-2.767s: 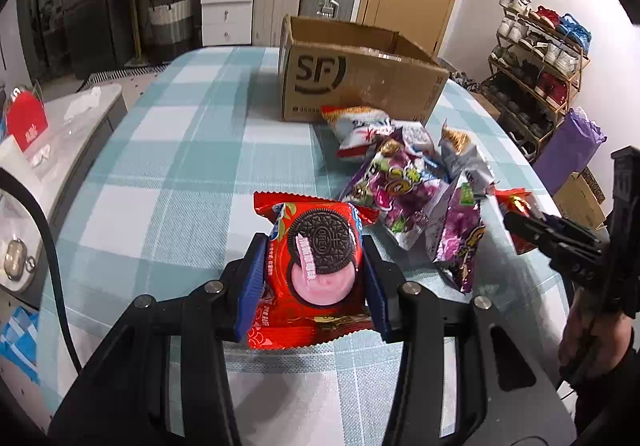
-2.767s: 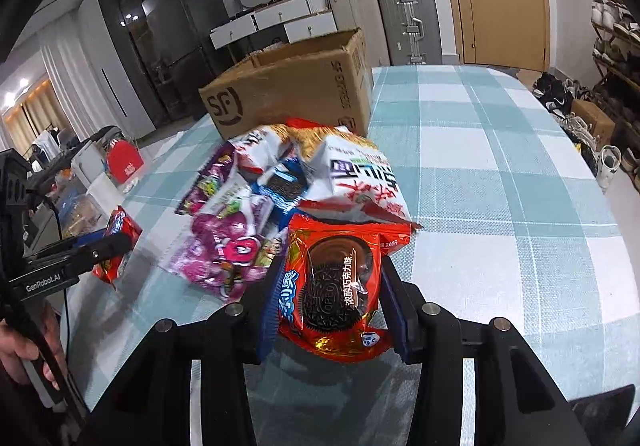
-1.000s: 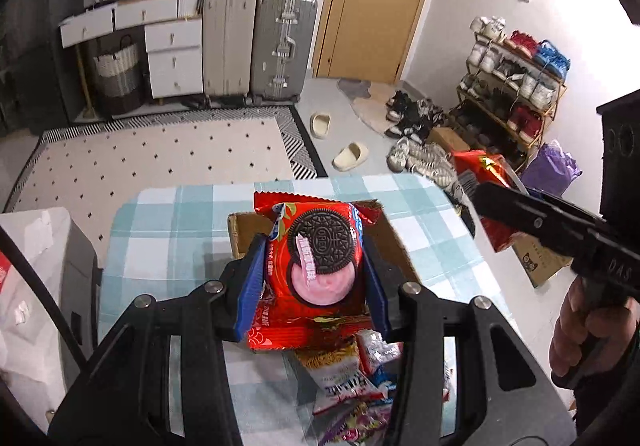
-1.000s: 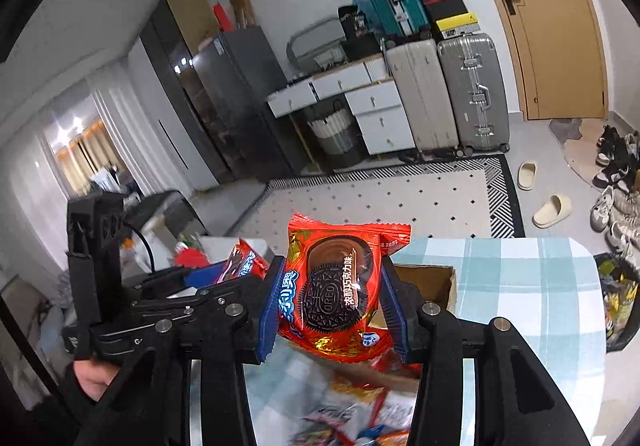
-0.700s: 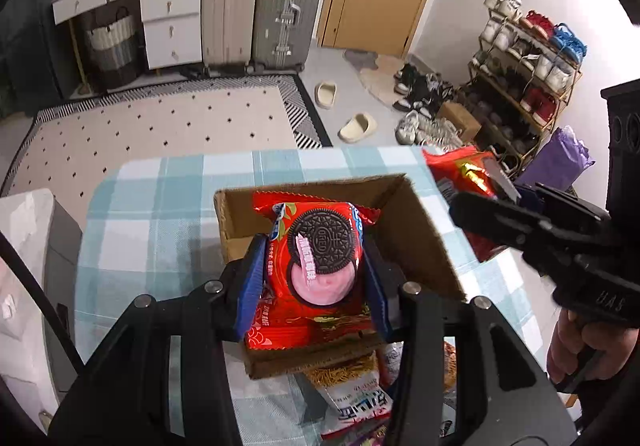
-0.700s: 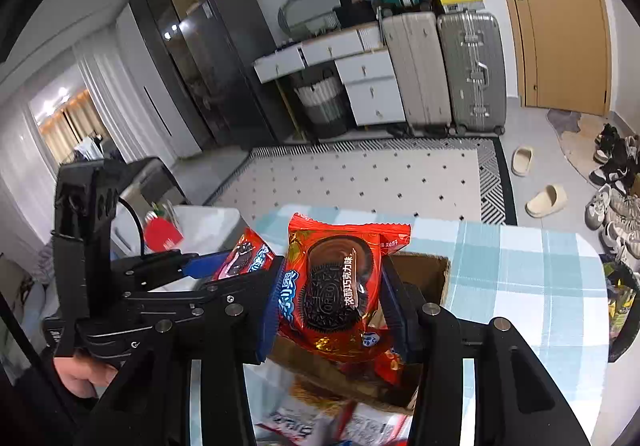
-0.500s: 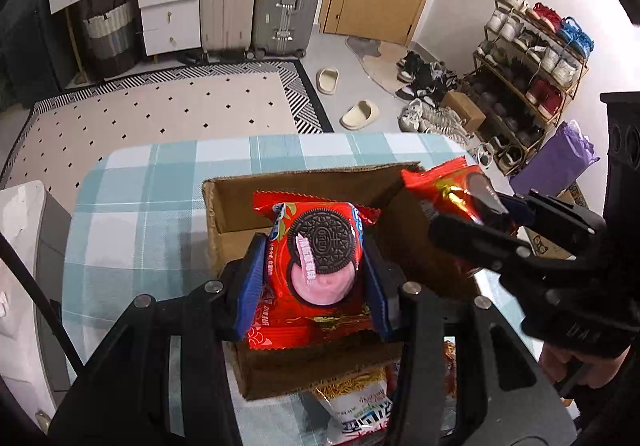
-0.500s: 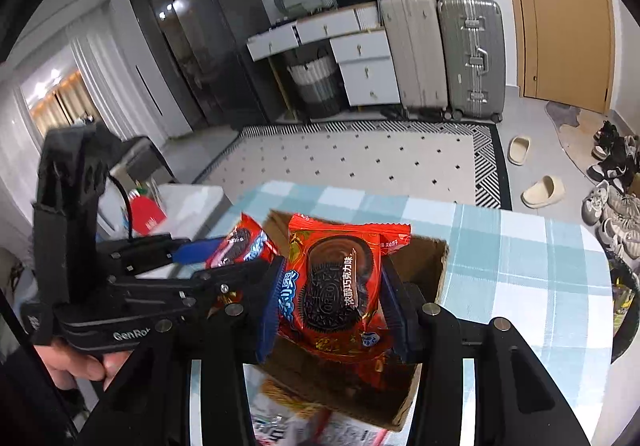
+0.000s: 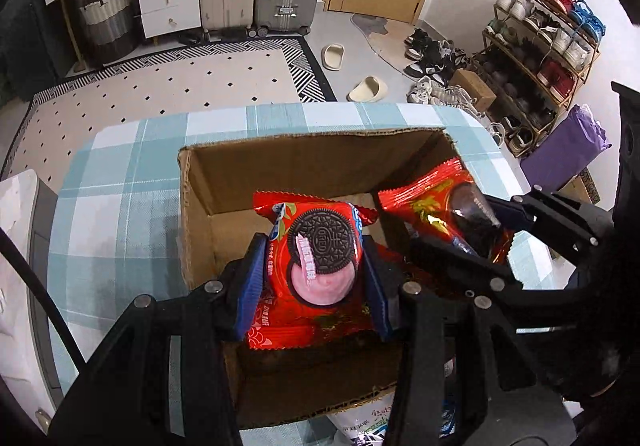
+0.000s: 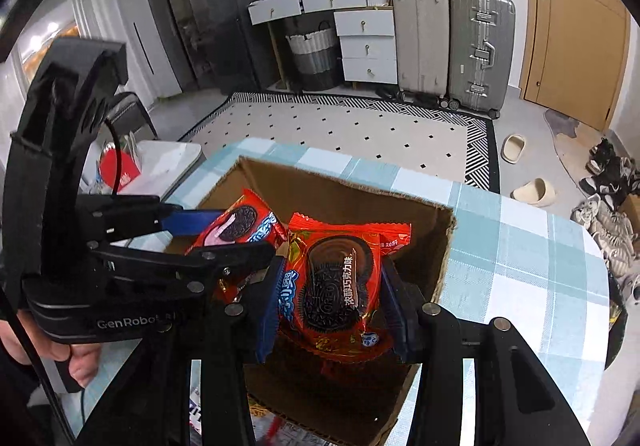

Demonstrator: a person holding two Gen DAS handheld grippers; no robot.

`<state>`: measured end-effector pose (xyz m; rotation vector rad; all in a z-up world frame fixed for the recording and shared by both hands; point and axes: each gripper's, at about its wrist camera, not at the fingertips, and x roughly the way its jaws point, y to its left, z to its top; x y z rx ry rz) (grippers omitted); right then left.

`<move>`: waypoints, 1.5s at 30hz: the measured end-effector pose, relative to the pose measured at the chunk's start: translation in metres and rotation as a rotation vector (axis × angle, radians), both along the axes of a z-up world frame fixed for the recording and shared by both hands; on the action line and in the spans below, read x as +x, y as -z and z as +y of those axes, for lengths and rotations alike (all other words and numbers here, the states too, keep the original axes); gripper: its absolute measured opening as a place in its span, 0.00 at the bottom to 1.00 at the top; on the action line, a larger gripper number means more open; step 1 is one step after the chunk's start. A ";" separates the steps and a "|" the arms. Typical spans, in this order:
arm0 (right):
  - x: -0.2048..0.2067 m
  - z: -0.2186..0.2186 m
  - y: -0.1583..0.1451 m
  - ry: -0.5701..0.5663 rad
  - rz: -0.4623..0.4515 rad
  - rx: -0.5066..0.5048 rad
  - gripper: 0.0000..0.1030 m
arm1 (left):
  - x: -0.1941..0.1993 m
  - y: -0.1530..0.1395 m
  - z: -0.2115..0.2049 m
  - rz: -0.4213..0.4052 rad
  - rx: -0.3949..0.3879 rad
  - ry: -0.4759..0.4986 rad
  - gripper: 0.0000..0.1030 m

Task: Organize snacks
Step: 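Carry both cookie packs into the cardboard box and open both tools, then withdraw both tools from the box and move back toward the snack pile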

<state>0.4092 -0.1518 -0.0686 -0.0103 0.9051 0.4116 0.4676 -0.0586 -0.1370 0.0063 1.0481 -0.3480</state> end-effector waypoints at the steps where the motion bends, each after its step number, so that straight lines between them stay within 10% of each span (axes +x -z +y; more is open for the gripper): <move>1: 0.000 0.001 0.003 -0.001 0.004 -0.005 0.44 | 0.002 0.004 0.000 0.007 0.002 -0.003 0.41; 16: -0.015 -0.013 -0.014 0.038 -0.024 0.020 0.51 | -0.011 -0.008 0.002 0.003 0.012 -0.033 0.52; 45: -0.235 -0.045 -0.125 0.127 -0.316 0.197 0.80 | -0.255 -0.141 0.024 -0.355 -0.022 -0.033 0.79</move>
